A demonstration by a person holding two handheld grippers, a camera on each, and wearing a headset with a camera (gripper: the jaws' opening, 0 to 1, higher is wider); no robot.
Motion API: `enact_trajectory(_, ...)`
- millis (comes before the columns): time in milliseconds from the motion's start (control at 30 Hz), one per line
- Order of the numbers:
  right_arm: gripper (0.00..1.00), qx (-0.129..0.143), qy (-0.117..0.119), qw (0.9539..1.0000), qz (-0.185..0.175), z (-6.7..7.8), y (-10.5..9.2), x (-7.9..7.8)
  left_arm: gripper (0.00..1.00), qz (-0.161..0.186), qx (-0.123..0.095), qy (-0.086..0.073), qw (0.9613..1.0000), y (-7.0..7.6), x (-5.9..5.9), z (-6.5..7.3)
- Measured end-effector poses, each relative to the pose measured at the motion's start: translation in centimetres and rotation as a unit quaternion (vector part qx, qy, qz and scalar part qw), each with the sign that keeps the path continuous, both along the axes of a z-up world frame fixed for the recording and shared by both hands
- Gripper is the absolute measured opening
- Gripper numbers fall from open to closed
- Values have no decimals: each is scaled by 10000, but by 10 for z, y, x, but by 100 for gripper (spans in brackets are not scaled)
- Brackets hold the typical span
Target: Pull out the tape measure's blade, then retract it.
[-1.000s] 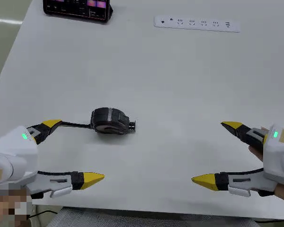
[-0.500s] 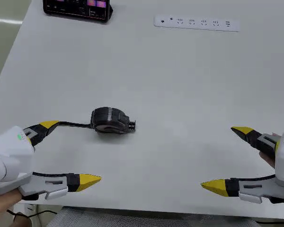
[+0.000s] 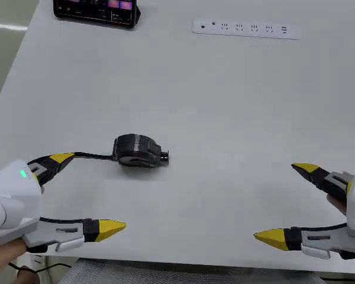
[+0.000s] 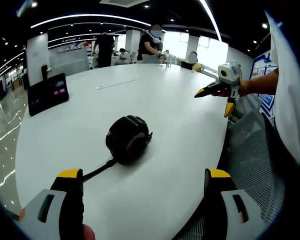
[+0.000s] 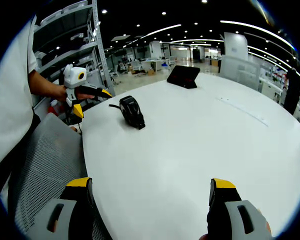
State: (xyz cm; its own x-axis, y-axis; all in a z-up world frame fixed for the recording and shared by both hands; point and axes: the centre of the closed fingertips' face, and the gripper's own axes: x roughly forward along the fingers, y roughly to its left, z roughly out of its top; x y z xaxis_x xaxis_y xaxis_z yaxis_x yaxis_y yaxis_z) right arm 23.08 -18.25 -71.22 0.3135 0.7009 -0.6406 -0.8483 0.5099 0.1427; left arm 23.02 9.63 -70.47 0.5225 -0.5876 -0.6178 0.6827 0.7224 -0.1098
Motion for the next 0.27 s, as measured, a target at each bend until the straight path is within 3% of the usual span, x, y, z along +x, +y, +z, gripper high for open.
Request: enact_trajectory(267,96,-18,20,10000,-13,-1,-4,-2,99,-48,59,-4,10000,1,-2,-1)
